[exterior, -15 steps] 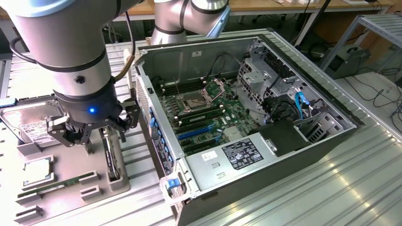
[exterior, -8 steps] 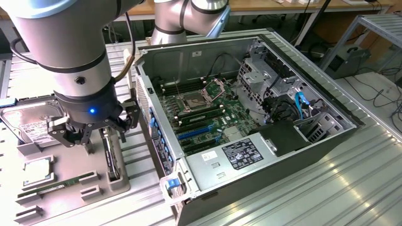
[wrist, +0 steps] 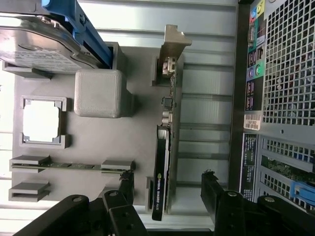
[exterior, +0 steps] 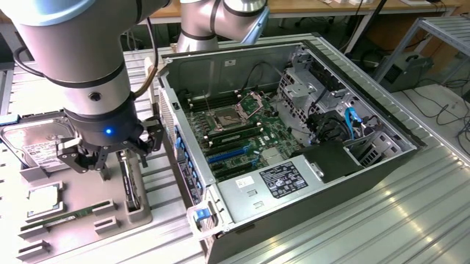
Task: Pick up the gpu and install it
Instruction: 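Pick up the gpu and move the gpu toward the slot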
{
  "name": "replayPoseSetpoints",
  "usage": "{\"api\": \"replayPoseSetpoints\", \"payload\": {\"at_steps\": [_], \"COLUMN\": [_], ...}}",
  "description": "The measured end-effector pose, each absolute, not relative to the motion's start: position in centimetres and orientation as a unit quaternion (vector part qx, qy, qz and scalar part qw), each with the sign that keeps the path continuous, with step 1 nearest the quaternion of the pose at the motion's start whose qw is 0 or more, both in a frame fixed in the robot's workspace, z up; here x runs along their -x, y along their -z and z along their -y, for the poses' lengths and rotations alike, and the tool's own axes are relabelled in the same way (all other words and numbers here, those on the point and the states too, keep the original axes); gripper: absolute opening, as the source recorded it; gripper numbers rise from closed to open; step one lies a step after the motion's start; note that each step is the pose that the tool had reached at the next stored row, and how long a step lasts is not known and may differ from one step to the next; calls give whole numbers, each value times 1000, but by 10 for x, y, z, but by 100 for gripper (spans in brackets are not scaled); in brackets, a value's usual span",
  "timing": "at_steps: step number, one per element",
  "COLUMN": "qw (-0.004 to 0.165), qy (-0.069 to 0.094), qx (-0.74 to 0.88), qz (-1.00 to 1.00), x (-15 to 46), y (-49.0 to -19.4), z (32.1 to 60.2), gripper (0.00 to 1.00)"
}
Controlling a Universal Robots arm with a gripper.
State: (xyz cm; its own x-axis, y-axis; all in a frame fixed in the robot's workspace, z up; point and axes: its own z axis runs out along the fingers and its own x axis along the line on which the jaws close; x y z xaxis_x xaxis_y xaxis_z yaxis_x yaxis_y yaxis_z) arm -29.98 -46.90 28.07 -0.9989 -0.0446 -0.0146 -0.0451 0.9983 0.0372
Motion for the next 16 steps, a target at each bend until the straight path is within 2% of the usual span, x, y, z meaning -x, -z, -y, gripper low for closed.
{"api": "replayPoseSetpoints", "payload": {"at_steps": [16], "qw": [7], "qy": [-19], "qx": [22], "qz": [-1000], "x": [300], "y": [-261], "z": [463], "gripper": [66]}}
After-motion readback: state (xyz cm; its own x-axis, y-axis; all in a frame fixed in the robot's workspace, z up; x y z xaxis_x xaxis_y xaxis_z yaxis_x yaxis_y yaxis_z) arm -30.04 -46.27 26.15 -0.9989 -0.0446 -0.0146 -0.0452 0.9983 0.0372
